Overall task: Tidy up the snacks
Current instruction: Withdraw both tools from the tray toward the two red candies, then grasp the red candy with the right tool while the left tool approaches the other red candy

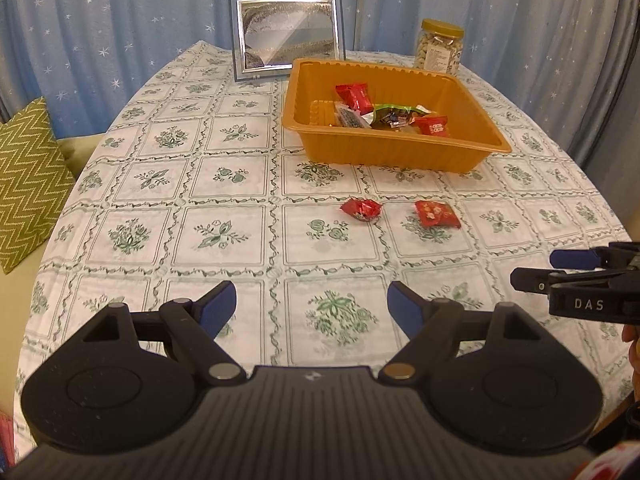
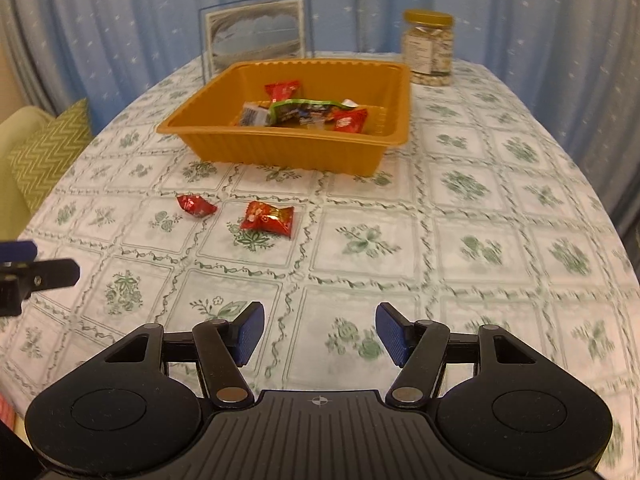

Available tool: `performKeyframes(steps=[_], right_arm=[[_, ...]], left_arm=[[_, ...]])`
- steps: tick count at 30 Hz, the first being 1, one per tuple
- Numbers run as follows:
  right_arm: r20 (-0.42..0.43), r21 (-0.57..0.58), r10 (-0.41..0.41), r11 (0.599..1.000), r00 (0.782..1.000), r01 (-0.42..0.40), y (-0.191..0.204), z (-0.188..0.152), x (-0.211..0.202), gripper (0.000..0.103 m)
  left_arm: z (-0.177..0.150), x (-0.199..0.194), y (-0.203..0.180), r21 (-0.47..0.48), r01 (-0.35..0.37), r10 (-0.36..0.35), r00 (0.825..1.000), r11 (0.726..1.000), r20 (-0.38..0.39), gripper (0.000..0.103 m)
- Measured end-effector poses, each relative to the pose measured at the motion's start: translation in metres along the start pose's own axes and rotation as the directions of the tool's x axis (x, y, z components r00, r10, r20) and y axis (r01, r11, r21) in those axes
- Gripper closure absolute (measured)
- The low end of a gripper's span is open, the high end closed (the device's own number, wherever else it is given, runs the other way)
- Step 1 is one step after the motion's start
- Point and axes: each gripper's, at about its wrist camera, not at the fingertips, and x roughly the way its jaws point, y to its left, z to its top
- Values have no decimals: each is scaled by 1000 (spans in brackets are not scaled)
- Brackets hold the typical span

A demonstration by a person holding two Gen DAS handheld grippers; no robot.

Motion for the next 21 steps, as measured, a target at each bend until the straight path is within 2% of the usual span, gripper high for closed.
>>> performKeyframes(steps=[9,17,21], right_arm=[[8,-165,62,985,998,-59,4,26,38,41],[4,-303,80,950,997,-75,7,43,64,41],[-1,-334,74,940,997,-70,7,49,77,41]], left_arm=[[17,29,6,34,-2,2,1000,999,1,22],[25,40,9,24,14,-14,1000,1000,10,22],[27,43,10,19,16,-16,1000,1000,9,22]])
